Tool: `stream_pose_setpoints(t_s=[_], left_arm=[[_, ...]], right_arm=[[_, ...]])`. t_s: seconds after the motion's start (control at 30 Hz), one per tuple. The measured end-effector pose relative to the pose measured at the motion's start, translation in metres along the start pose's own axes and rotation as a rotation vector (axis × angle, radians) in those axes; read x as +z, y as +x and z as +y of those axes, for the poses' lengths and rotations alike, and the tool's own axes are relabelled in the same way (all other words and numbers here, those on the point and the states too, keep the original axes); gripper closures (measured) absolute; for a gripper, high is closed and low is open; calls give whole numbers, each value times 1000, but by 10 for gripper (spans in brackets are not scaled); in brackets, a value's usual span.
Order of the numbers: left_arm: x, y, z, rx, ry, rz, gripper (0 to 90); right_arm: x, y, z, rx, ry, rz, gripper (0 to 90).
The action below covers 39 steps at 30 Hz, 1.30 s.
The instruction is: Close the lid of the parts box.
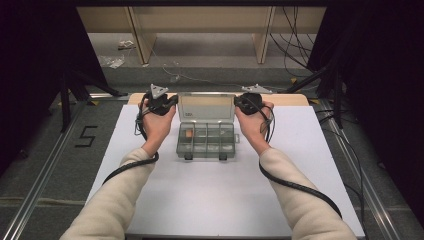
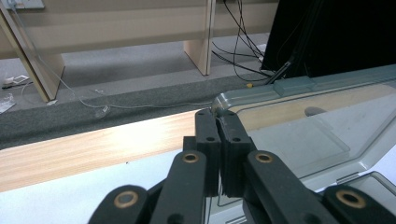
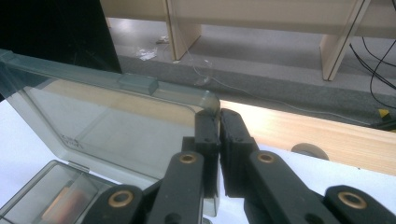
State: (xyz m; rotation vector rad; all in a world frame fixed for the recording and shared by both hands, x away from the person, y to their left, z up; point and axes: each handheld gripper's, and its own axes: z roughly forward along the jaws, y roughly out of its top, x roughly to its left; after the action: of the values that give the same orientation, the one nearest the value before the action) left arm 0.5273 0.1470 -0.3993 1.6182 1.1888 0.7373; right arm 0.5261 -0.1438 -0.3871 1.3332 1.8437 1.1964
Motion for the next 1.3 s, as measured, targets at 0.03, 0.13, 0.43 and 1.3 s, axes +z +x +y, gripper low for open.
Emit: stream_pose_setpoints(t_s=[0.03,0.13,0.43,1.3], left_arm=[[-1,0,0,4,-1,-1,875],[-2,0,-1,8,-5,-3,874],[-7,-2,-5,23,-19,-4,872],[-21,-5,-17,60,-46,-16,867]], right_arm=[[-1,0,0,1,1,1,874],[-3,1,-2,1,0,4,873],[-8,2,-6,-3,-7,6,873],[-24,6,-20,-20,-23,27,882]])
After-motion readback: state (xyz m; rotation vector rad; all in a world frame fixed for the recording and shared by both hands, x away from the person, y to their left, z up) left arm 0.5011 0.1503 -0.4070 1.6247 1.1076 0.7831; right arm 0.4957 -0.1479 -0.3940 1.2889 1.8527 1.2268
